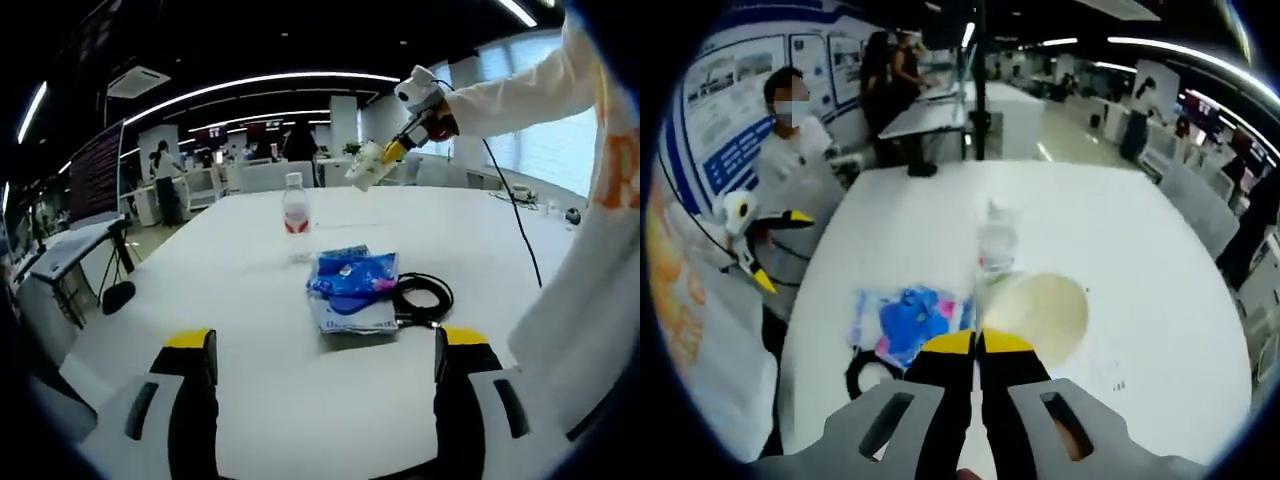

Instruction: Arrange the tabletop items into an orderly group along one side of the table until the central work area is clear of visible clutter.

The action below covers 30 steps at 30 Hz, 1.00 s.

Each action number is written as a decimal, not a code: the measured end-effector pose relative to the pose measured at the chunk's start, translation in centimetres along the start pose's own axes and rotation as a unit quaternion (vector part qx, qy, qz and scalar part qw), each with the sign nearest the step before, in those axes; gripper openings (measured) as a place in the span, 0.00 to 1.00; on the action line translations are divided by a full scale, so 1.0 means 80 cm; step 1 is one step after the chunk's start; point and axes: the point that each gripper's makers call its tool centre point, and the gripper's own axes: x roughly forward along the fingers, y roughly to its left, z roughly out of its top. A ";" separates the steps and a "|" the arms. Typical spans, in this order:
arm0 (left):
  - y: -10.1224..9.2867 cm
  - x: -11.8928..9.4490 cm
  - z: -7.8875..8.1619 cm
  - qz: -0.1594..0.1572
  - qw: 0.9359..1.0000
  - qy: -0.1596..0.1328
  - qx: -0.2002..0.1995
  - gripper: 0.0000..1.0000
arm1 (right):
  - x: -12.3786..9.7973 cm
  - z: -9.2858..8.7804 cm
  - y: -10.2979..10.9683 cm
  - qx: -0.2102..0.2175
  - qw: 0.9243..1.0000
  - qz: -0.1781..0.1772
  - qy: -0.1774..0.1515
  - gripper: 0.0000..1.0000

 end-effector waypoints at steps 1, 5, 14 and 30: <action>-0.002 0.000 0.003 0.000 1.000 -0.004 0.010 0.92 | -0.003 0.001 -0.007 -0.015 1.000 -0.004 0.007 0.00; 0.003 0.001 0.004 0.000 1.000 -0.011 0.000 0.97 | -0.003 0.011 -0.016 -0.052 0.998 0.004 0.023 0.00; 0.004 0.005 -0.010 0.000 1.000 0.013 -0.003 0.97 | 0.045 -0.002 -0.019 -0.080 0.994 0.029 0.064 0.00; 0.013 0.003 -0.024 0.020 0.999 0.042 -0.011 0.91 | 0.124 -0.050 -0.018 -0.154 0.973 0.084 0.148 0.00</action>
